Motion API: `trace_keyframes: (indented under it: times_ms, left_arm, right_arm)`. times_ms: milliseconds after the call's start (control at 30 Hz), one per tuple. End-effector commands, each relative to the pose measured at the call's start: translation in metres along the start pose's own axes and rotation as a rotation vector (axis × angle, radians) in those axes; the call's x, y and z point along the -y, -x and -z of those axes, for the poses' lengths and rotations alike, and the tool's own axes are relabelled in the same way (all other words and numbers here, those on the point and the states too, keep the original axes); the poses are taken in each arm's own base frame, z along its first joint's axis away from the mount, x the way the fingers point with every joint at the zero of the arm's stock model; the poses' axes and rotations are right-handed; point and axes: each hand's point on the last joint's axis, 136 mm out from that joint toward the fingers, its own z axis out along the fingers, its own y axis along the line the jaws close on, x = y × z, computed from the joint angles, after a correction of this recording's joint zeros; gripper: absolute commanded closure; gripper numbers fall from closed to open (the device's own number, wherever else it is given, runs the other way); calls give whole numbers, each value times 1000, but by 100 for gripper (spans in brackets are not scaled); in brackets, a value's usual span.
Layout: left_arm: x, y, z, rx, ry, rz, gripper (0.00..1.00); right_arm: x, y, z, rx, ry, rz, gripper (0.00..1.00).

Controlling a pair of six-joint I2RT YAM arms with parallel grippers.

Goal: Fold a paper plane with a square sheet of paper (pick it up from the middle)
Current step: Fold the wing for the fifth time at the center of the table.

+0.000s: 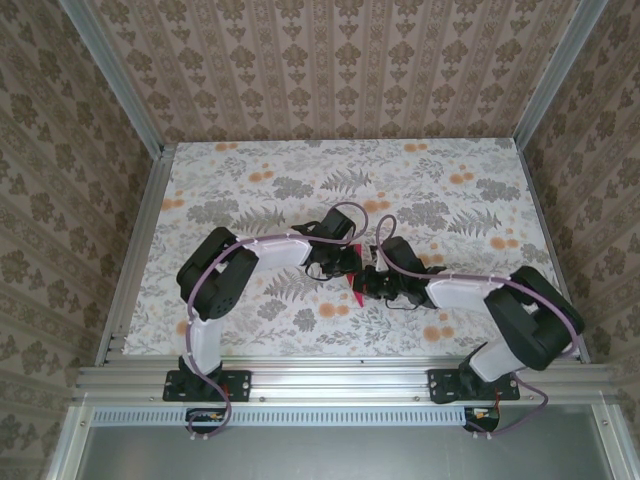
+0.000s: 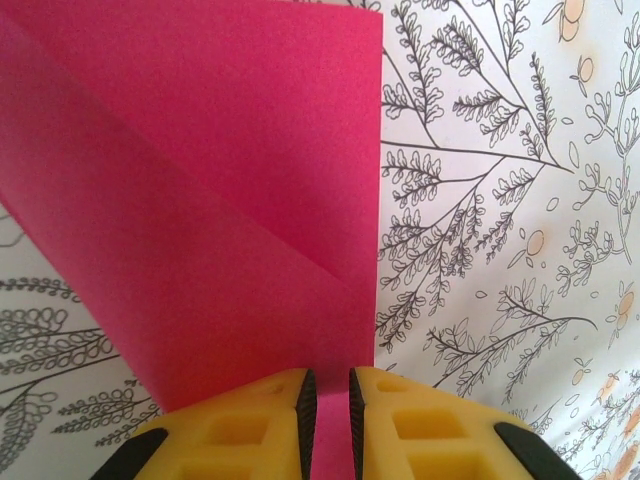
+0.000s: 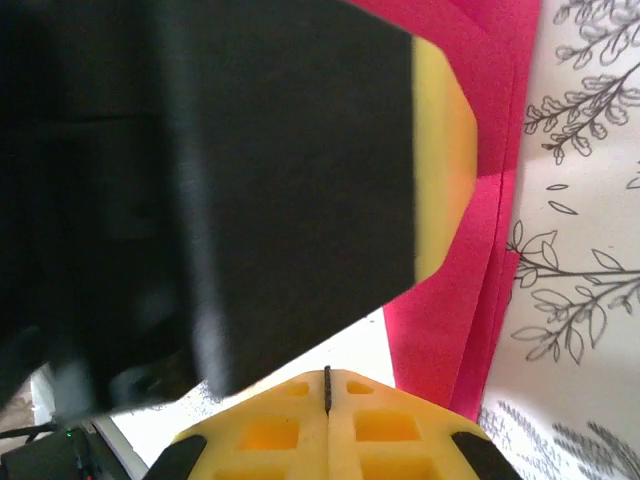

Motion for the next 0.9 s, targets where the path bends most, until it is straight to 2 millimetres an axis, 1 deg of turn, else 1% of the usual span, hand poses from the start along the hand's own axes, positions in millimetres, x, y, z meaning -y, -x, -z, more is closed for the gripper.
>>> trace_keyframes:
  times_ms: [0, 67, 133, 267, 400, 567, 667, 867]
  left_arm:
    - [-18, -14, -10, -62, 62, 2, 79]
    - [-18, -14, -10, -64, 61, 0, 79]
    - [-18, -14, -11, -63, 63, 0, 79]
    - [-21, -14, -11, -63, 73, 7, 79]
    - [-22, -14, -11, -65, 77, 9, 80]
    - [-24, -15, -11, -67, 88, 11, 80]
    - [-26, -15, -12, -68, 93, 16, 80]
    - [-26, -15, -13, -70, 92, 21, 80]
  right_arm:
    - [3, -2, -9, -25, 70, -81, 95]
    - [18, -11, -14, -62, 41, -125, 95]
    - [28, -22, -18, -93, 26, -152, 95]
    - [48, -44, -19, -134, 8, -205, 95]
    - [51, -51, -13, -148, 1, -210, 94]
    - [45, -56, -1, -174, -26, -156, 94]
    - [45, -64, 4, -211, -57, -128, 94]
    - [44, -79, 4, -269, -66, -115, 94]
